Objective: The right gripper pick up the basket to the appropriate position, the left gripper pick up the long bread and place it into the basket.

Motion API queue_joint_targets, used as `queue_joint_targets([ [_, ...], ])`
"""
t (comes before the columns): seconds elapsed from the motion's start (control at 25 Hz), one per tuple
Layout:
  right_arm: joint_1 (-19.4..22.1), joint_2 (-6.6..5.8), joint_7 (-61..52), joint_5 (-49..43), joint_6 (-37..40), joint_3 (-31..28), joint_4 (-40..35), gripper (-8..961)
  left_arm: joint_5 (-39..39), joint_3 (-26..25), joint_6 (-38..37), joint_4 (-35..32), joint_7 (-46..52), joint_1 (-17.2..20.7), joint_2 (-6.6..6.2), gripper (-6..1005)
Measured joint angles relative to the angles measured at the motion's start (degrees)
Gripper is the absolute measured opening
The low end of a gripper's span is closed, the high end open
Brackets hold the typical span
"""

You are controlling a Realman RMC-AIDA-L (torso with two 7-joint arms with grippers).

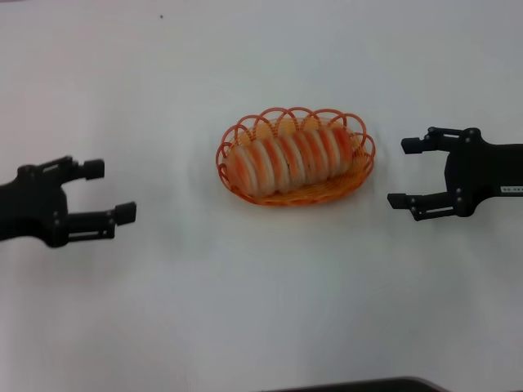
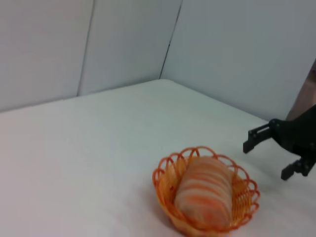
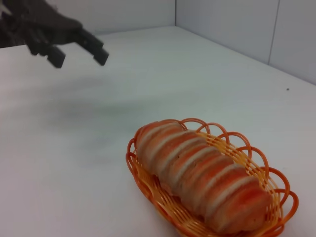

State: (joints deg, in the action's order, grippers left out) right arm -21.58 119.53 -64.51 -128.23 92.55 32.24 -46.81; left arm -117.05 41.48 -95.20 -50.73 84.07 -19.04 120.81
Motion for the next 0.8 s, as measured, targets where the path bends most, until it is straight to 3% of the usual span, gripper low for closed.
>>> queue_joint_targets([
  [0.32,0.0,0.00,0.1,0.0,-0.3,-0.1,0.4,925,-2.7,0.1,2.9,4.7,-5.1,0.9,0.25,938],
  [0.8,0.1,0.00,0.2,0.0,-0.4,-0.1,0.4,924,-4.1,-0.1,3.6,4.8,-5.2,0.2,0.34,938],
])
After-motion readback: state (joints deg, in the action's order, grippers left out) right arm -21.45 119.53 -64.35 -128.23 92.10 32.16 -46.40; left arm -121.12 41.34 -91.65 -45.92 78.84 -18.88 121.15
